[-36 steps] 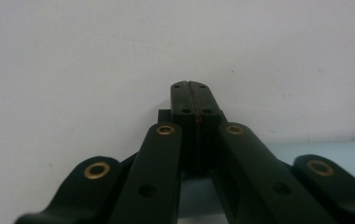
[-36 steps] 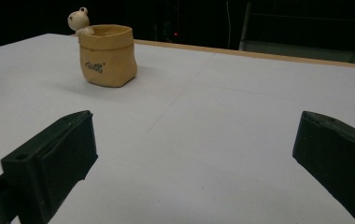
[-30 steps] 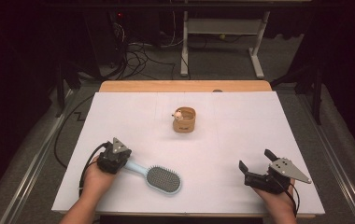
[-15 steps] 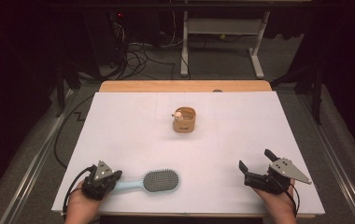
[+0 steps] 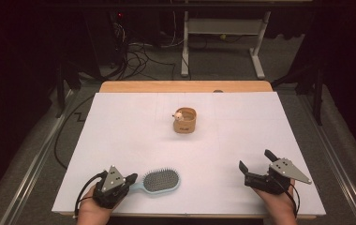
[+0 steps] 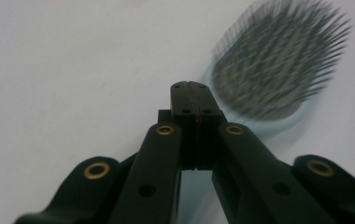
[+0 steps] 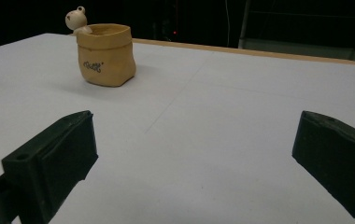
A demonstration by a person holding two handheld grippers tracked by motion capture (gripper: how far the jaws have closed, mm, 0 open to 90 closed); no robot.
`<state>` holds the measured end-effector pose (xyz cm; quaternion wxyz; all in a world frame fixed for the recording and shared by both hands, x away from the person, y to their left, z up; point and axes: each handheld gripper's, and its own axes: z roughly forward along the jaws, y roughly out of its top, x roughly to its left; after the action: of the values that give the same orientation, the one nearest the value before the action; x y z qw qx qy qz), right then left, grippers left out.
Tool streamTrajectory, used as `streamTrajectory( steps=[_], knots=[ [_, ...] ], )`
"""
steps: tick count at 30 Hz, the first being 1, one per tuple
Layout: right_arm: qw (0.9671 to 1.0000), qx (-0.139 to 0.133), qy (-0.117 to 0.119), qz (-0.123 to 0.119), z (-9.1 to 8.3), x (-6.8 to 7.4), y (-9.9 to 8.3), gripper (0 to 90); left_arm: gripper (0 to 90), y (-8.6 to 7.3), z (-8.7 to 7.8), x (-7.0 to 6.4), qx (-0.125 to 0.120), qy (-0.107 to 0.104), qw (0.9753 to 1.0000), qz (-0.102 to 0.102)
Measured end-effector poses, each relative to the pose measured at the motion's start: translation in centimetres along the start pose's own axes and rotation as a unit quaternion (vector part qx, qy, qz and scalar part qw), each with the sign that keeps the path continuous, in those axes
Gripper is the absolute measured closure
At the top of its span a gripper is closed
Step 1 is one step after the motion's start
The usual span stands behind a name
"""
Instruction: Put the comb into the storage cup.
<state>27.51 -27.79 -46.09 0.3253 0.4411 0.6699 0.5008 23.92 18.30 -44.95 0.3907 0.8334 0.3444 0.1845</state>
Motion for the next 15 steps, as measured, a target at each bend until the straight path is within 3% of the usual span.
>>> streamTrajectory(
  steps=[1, 2, 5, 6, 8, 11, 15],
  knots=[
    [1.0000, 0.000, 0.000, 0.001, 0.0, 0.0, 0.0, 0.4, 90.0, 0.3, 0.1, -0.3, -0.005, -0.011, 0.9999, -0.001],
    [1.0000, 0.002, 0.000, 0.001, 0.0, 0.0, 0.0, 0.4, 90.0, 0.8, 0.5, -0.7, -0.015, -0.040, 0.9991, -0.002],
    [1.0000, 0.001, 0.000, 0.000, 0.1, 0.0, 0.0, 0.5, 90.0, 1.2, 1.2, -1.1, -0.009, -0.048, 0.9988, 0.007],
    [1.0000, 0.001, 0.000, -0.001, 0.1, 0.0, 0.0, 0.4, 90.0, 1.4, 1.7, -1.4, -0.013, -0.064, 0.9978, 0.007],
    [1.0000, 0.001, 0.000, -0.001, 0.0, 0.1, 0.0, 0.4, 90.0, 1.6, 1.8, -1.7, -0.014, -0.072, 0.9972, 0.009],
    [1.0000, 0.001, 0.000, -0.001, 0.1, 0.1, 0.0, 0.5, 90.0, 2.3, 2.1, -2.6, -0.024, -0.112, 0.9933, 0.014],
    [1.0000, 0.001, 0.000, 0.000, 0.0, 0.0, 0.0, 0.5, 90.0, 2.7, 2.5, -4.4, -0.013, -0.133, 0.9900, 0.046]
  ],
)
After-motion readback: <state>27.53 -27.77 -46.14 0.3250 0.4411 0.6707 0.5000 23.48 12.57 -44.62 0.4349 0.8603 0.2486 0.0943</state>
